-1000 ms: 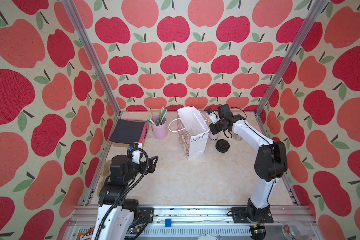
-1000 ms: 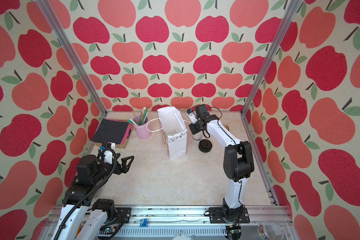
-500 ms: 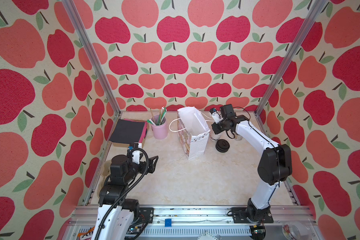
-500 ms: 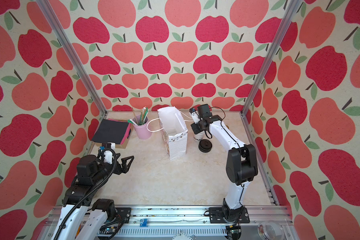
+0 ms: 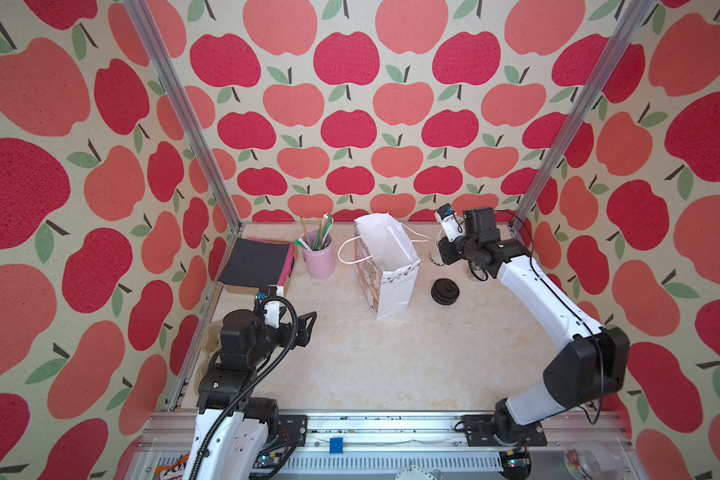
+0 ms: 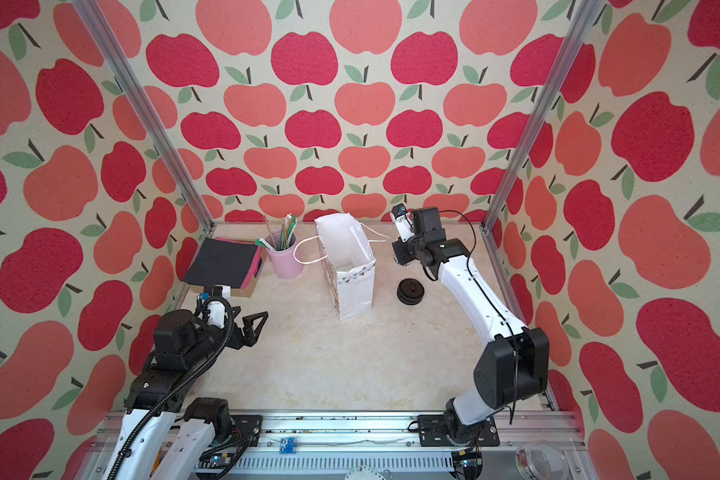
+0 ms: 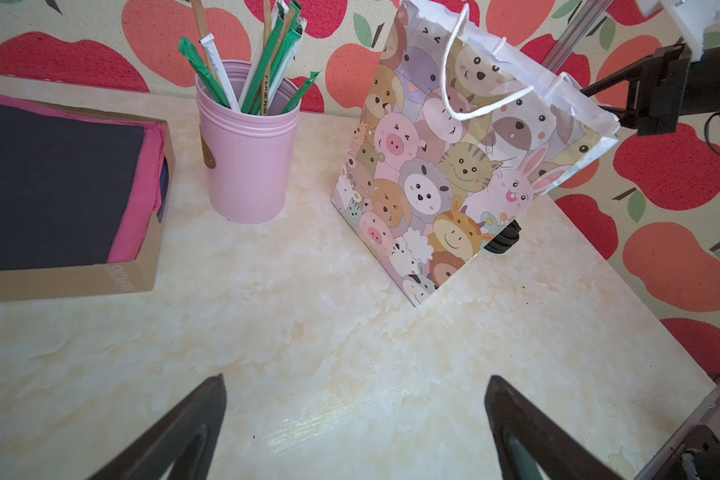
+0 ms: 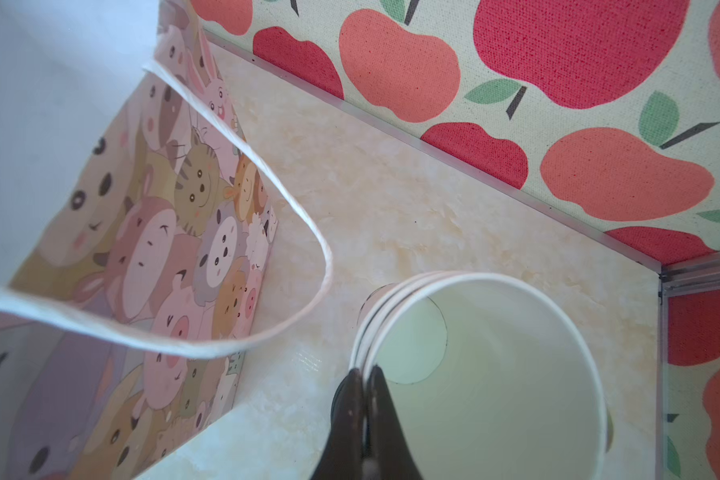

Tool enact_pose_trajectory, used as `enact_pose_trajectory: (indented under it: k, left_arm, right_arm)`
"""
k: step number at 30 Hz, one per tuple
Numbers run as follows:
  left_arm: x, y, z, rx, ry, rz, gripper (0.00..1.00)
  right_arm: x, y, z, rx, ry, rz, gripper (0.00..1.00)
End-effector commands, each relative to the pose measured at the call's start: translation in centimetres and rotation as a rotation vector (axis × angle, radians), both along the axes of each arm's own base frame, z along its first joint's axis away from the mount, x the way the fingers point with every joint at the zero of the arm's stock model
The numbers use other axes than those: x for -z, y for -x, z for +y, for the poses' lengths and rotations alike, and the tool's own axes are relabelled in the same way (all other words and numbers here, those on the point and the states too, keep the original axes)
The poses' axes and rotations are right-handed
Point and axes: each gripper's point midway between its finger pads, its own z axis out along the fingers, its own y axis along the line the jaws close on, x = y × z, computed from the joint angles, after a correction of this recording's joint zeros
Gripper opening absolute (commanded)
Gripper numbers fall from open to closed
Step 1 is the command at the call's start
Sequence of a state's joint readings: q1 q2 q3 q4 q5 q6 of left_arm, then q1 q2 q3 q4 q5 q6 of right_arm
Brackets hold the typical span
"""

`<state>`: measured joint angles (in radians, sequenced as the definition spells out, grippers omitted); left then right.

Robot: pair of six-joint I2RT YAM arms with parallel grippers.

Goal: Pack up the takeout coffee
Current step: 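Lift the cup stack and carry it toward the robot with the right gripper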

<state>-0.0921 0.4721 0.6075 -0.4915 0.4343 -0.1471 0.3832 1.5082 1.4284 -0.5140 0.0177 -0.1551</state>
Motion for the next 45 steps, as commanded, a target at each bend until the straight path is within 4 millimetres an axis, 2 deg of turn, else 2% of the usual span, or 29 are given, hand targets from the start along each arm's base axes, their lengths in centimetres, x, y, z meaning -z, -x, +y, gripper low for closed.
enact_pose_trajectory:
  k: [1, 5, 10, 15, 18, 21, 25, 32, 36, 39, 45]
  left_arm:
    - [-0.6, 0.3, -0.2, 0.015, 0.010, -0.007, 0.99]
    - [-1.1, 0.7, -0.8, 0.038, 0.036, -0.011, 0.99]
    - [-1.7, 1.7, -2.1, 0.087, 0.098, 0.020, 0.99]
    - [-3.5, 3.1, -4.3, 0.131, 0.292, 0.112, 0.99]
    - [-3.6, 3.4, -5.5, 0.149, 0.378, 0.156, 0.99]
    - [-2.6, 3.5, -7.0, 0.179, 0.419, 0.202, 0.99]
    - [-0.7, 3.3, -9.1, 0.187, 0.397, 0.253, 0.98]
    - [1.5, 3.8, -14.7, 0.280, 0.377, 0.255, 0.99]
    - [3.1, 4.3, -17.1, 0.311, 0.396, 0.308, 1.00]
    - [4.3, 4.8, -18.1, 0.323, 0.409, 0.336, 1.00]
    - [6.3, 5.1, -18.4, 0.303, 0.450, 0.405, 0.99]
  right_arm:
    - [-0.7, 3.1, -0.7, 0.020, -0.001, 0.017, 0.00]
    - [0.0, 7.0, -0.5, -0.010, -0.008, 0.056, 0.00]
    - [1.6, 11.9, 0.7, -0.080, -0.050, 0.124, 0.00]
    - [3.4, 16.7, 2.9, -0.203, -0.044, 0.175, 0.00]
    - [4.7, 18.7, 4.2, -0.259, -0.029, 0.193, 0.00]
    - [6.1, 20.4, 5.4, -0.313, -0.009, 0.210, 0.00]
    - [7.2, 21.9, 7.1, -0.370, 0.012, 0.203, 0.00]
    - [8.4, 24.1, 9.9, -0.470, 0.065, 0.178, 0.00]
    - [9.1, 25.0, 11.1, -0.521, 0.103, 0.175, 0.00]
    - [9.5, 25.4, 11.7, -0.543, 0.108, 0.178, 0.00]
    - [9.7, 25.9, 12.2, -0.564, 0.097, 0.186, 0.00]
